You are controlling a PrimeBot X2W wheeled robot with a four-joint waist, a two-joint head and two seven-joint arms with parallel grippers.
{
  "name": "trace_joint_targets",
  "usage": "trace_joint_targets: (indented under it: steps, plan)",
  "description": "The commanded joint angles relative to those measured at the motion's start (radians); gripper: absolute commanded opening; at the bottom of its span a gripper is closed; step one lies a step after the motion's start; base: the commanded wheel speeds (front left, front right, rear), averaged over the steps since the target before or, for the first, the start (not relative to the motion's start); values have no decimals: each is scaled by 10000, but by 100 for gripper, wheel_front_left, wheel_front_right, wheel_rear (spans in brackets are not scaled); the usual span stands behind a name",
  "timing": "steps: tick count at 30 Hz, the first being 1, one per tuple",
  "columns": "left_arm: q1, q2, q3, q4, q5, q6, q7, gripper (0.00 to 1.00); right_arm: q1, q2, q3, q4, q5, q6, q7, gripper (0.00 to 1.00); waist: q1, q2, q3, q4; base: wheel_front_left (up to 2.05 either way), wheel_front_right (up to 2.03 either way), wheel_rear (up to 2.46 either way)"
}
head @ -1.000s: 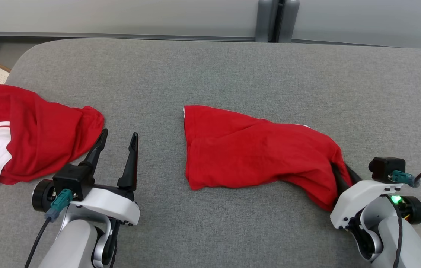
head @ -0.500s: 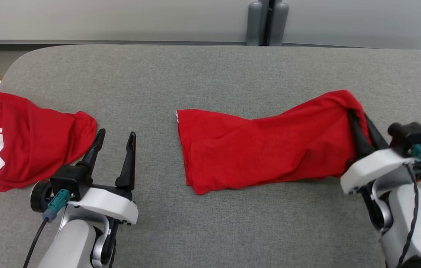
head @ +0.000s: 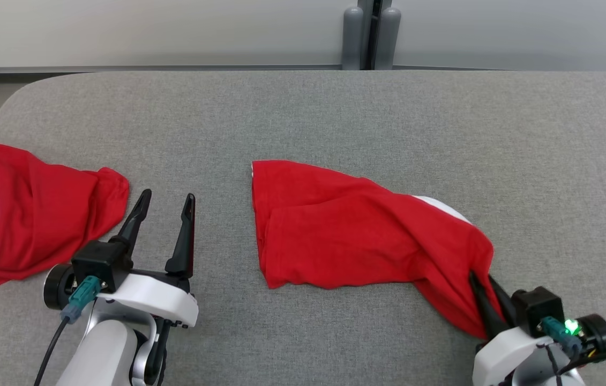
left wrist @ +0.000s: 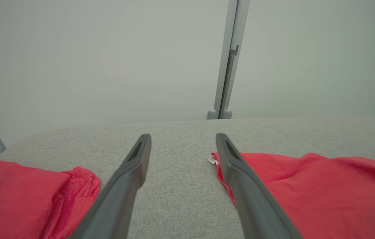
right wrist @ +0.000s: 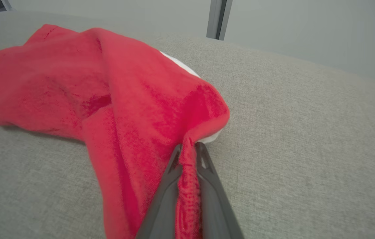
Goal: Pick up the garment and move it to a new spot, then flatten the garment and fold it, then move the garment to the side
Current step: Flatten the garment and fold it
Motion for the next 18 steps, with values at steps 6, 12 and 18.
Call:
trace_joint_targets:
  steps: [6,12,18]
  plan:
    - [270,17,25,74,-1,67,-45,100,502,377,-134,-235,256,-17,33,100,0,0,-193,-22,0,0,0]
    - [597,68,23,99,-25,163,-46,100,561,622,-540,-1162,1092,-17,-512,100,0,0,-515,-94,0,0,0]
    - [862,158,-29,47,0,263,-13,100,575,659,-766,-1963,1578,-17,-549,100,0,0,-815,-154,0,0,0]
